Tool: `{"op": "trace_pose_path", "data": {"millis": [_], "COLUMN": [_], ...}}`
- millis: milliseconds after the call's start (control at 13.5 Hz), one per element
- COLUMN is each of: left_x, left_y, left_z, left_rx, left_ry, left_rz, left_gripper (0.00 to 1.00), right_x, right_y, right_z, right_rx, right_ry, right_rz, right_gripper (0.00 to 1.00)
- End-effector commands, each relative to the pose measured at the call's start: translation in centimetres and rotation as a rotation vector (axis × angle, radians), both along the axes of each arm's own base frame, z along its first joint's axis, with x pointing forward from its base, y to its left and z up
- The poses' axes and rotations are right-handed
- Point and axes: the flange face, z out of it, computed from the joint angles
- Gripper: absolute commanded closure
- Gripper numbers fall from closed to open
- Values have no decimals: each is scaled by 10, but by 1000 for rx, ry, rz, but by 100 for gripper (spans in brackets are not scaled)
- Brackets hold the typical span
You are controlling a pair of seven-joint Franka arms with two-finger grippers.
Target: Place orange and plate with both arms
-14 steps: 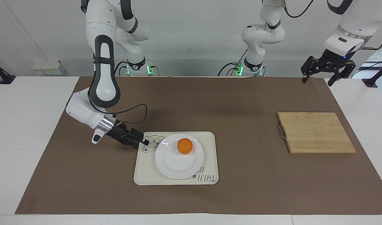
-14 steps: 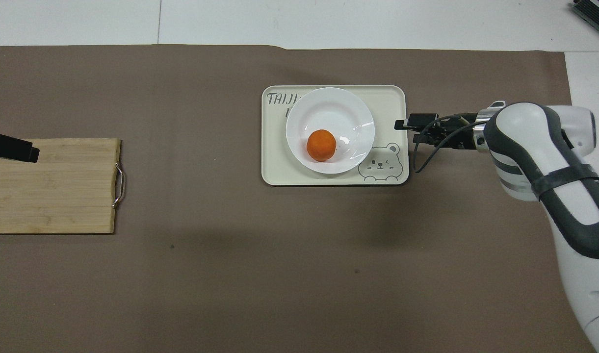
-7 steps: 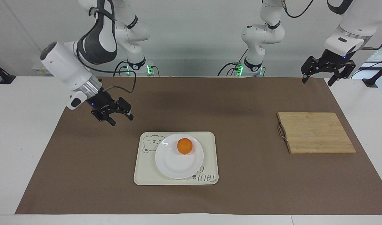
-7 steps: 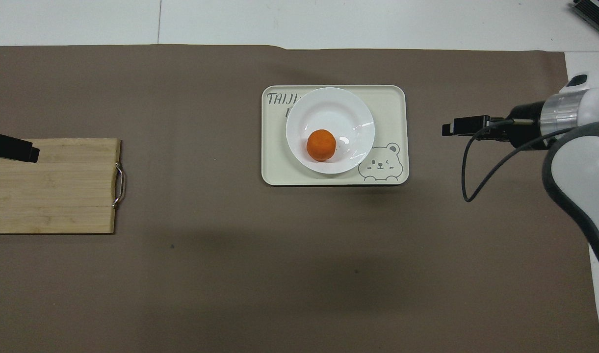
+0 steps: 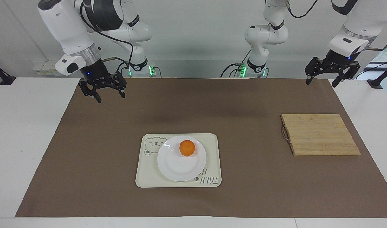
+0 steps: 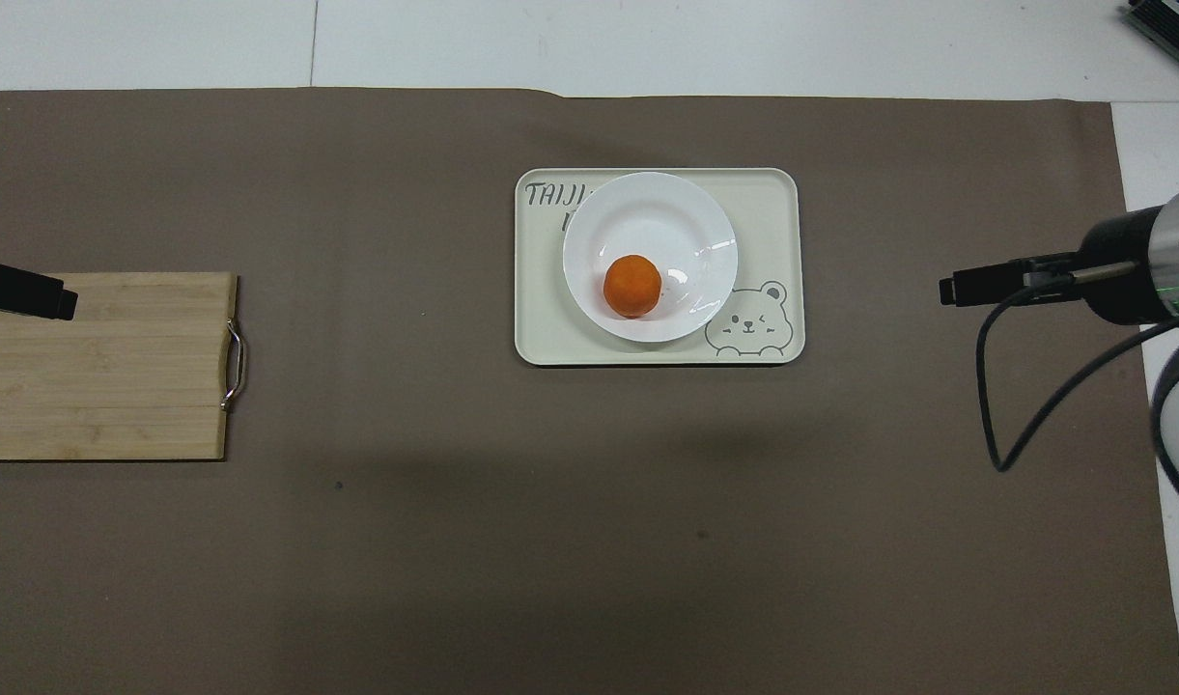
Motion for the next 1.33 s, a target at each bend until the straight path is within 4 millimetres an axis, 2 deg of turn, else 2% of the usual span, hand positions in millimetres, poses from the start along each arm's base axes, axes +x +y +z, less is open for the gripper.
{"op": "trace_pose_path", "data": {"millis": [0,296,444,741,1259], "left_x": [-7,-8,-7,-8,-8], "left_y": [2,2,2,2,2], "left_z": [1,2,1,1,1], "left_rx": [6,5,6,6,6], "left_ry": [-4,-7,-4,-5,-5], "left_rz": [11,11,11,11,11], "left_gripper": [0,0,0,0,0], "right_x": [8,1,-2,-12,-15], "right_y": [-3,2,-6,-9,-10], "right_z": [11,5,2,-5,-7], "right_rx": [-103,-157,-156,-180,-165], "right_ry": [55,73,78,94,106], "right_rz": [1,13,1,-10,-65], "right_gripper": [0,0,0,0,0]}}
